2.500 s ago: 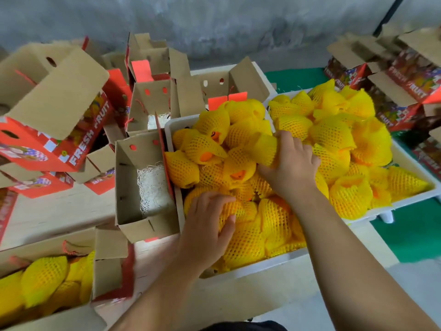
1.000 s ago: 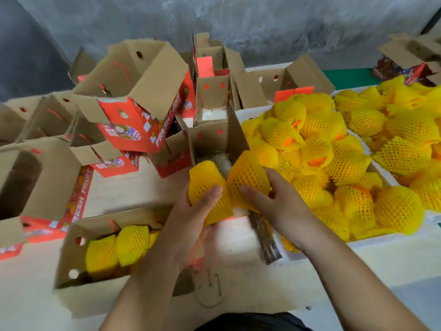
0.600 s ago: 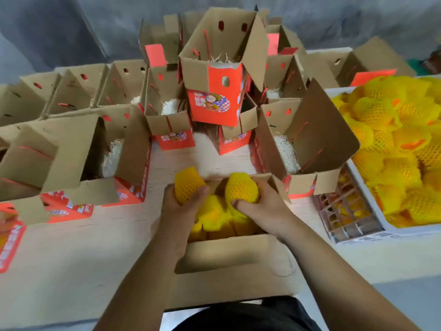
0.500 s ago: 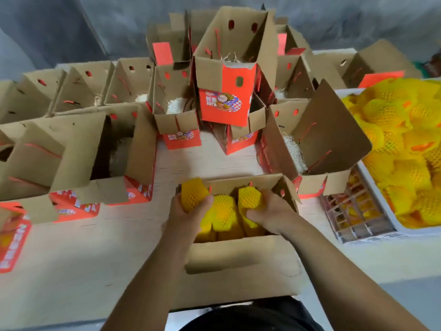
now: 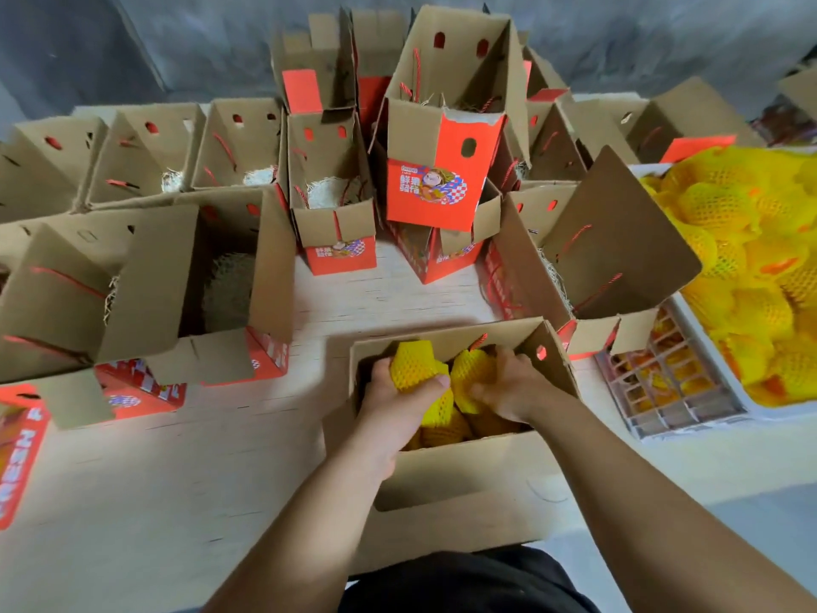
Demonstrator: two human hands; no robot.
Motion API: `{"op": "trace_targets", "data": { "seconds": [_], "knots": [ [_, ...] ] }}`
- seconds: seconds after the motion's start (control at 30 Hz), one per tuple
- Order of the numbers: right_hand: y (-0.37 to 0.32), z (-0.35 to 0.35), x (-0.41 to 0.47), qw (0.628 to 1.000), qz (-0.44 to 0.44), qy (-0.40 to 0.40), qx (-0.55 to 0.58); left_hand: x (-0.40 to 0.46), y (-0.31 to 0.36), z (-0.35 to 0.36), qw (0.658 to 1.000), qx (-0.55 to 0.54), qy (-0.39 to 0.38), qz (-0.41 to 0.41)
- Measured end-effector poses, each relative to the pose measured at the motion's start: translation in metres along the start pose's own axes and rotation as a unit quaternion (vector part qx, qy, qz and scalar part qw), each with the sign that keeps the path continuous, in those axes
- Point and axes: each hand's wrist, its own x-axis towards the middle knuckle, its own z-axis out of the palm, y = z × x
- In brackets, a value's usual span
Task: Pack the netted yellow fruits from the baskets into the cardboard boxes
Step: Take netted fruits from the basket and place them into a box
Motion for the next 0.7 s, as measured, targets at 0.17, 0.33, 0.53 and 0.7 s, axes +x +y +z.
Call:
{"op": "trace_targets", "data": {
  "seconds": [0.17,0.33,0.53,0.7],
  "knots": [
    [-0.024,-0.013,-0.049,0.928,-0.152,-0.045,0.336,-0.008,0.014,0.006,0.993,-0.079,-0.084,-0.017],
    [-0.025,-0.004,-0.052,0.892,-0.156,0.012,0.424,-0.001,0.029,-0.006,0.994,-0.021,-0.080,0.073],
    [-0.005,0.010,-0.041,0.886,-0.084,0.075,0.449,0.024,0.015,-0.024,0.607,0.761,-0.031,0.229],
    [-0.004,0.016,-0.044,0.901,-0.108,0.108,0.407,0.043,0.003,-0.002,0.509,0.850,-0.028,0.133]
  ]
}}
